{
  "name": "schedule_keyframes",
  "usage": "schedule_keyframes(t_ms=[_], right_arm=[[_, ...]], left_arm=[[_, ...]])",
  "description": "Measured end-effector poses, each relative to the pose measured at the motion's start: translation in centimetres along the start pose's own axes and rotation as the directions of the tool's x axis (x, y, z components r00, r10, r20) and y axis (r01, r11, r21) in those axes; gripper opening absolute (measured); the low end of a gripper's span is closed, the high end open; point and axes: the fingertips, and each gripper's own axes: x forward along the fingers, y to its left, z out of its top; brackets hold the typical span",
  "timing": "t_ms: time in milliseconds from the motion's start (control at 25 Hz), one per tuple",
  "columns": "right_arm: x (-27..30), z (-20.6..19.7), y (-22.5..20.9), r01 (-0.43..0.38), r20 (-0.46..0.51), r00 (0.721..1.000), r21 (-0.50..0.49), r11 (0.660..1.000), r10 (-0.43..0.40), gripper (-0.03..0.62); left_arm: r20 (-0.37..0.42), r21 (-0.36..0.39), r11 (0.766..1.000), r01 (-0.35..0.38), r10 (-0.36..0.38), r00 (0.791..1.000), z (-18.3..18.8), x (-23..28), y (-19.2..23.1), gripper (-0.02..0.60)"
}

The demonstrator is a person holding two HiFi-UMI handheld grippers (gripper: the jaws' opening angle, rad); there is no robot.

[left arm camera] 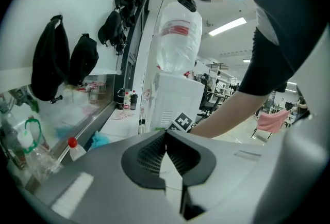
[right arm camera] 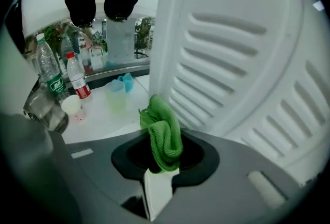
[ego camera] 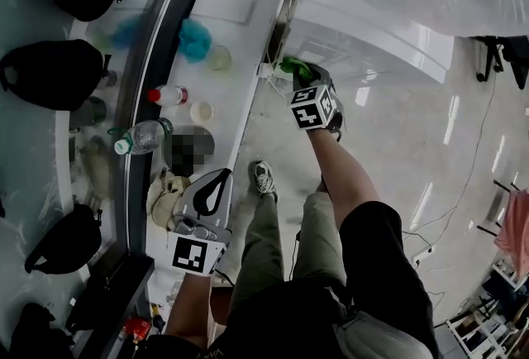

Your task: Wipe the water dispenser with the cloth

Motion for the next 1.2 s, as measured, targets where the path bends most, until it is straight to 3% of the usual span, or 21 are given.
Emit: schedule_keyframes(t_ms=[200,360,520,680,1000,1200], right_arm=[[-2.4,-3.8,-4.6,0.061,-0.033,0.998,0.082,0.995,-0.059,0.092],[-4.4,-7.5,-8.4,0.116,-0.073,0.992,0.142,0.983,-0.106,0.092],[-6.1,-10.8,-11.7,0.161,-0.105,0.984,0.200,0.966,-0.142,0.092],[-7.5,-13.1,-14.2,0.183,-0.123,0.980,0.223,0.958,-0.158,0.092],[-10.7,-16.0,-15.1,0.127,-0.119,0.988,0.232,0.964,-0.101,0.092],[-14.5,-15.6,-14.2,0.044,-0.035,0.999,0.250,0.967,-0.037,0.092]], left_arm=[[0.026,0.020,0.999,0.044,-0.044,0.999,1.1,1.8,-2.2,0.002],[-0.042,0.036,0.994,0.102,-0.100,0.994,1.3,3.0,-5.0,0.002],[-0.026,0.059,0.990,0.127,-0.126,0.992,1.8,4.1,-7.4,0.002],[-0.066,0.071,0.986,0.151,-0.146,0.987,1.9,5.0,-10.0,0.002],[-0.057,0.079,0.982,0.173,-0.169,0.984,3.4,7.0,-14.9,0.002],[0.046,0.066,0.986,0.151,-0.155,0.987,5.1,8.4,-17.4,0.002]])
